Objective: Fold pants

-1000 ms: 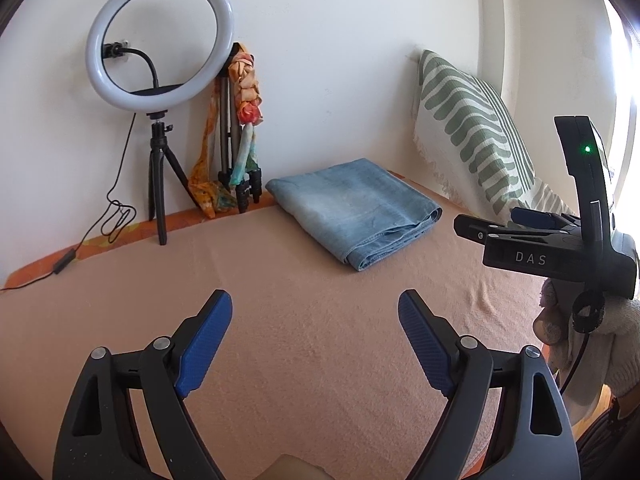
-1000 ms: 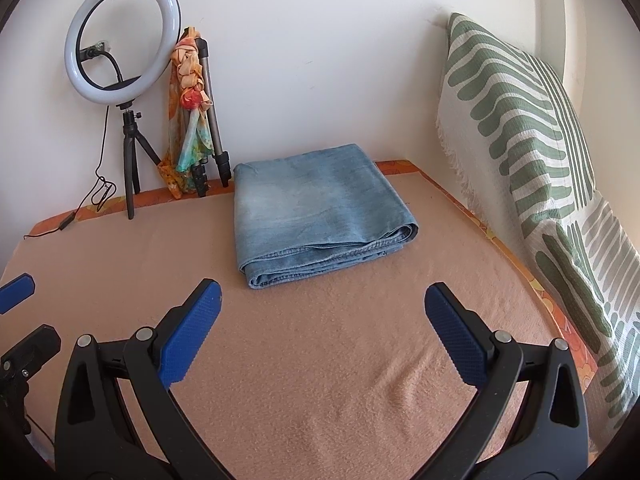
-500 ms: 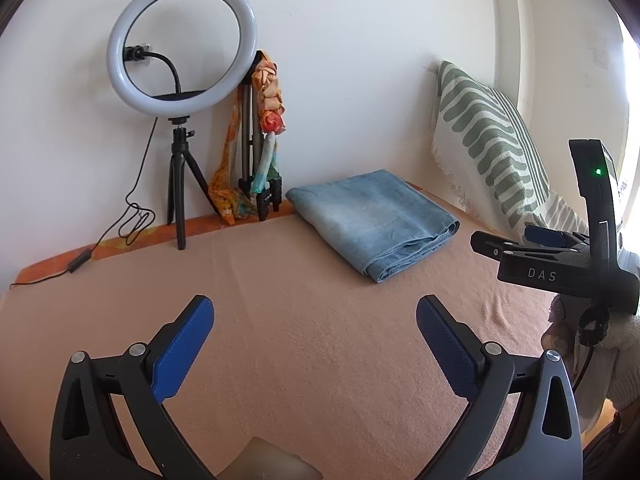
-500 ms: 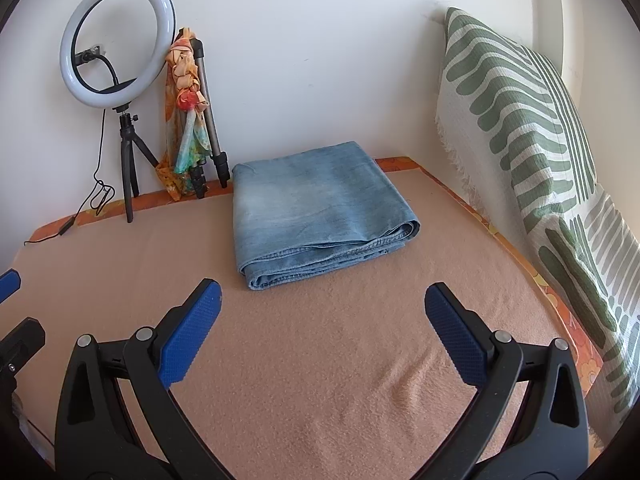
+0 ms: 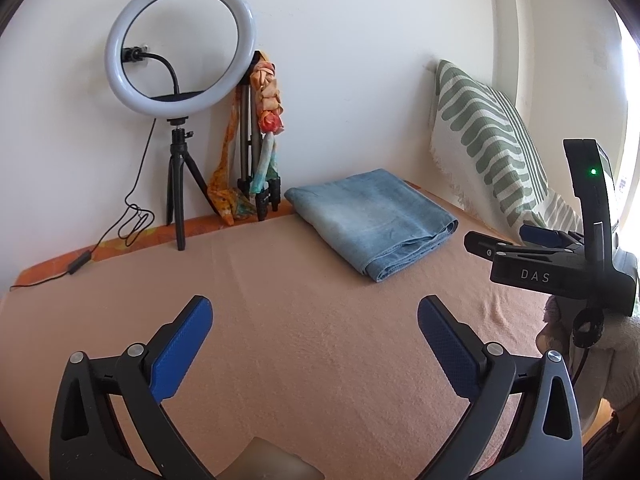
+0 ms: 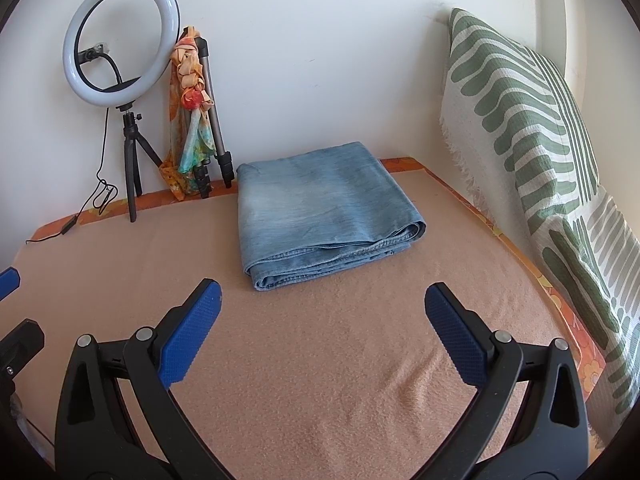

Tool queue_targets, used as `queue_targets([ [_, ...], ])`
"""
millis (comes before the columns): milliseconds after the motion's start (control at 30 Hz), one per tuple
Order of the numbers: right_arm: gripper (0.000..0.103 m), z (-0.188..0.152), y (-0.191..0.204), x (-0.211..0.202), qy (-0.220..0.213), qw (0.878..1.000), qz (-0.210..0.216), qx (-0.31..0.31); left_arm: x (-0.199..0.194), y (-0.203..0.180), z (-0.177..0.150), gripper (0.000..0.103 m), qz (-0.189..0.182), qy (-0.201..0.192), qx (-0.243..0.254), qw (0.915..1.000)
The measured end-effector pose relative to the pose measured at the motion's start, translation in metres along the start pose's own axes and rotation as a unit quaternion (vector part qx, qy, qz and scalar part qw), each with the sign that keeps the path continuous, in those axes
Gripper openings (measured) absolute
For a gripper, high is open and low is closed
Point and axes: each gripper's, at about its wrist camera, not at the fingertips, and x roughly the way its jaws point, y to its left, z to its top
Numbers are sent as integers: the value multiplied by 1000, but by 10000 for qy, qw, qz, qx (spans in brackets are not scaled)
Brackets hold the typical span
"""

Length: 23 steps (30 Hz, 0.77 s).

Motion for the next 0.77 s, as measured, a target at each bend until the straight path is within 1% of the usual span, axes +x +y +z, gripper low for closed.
queue_targets([
  [633, 103, -2, 0, 2, 26, 10000, 21, 20, 1, 3, 0, 102, 39, 30, -37, 10000],
  [767, 103, -3, -1, 3, 43, 10000, 35, 21, 1, 6, 0, 102, 21, 48, -111, 9999],
])
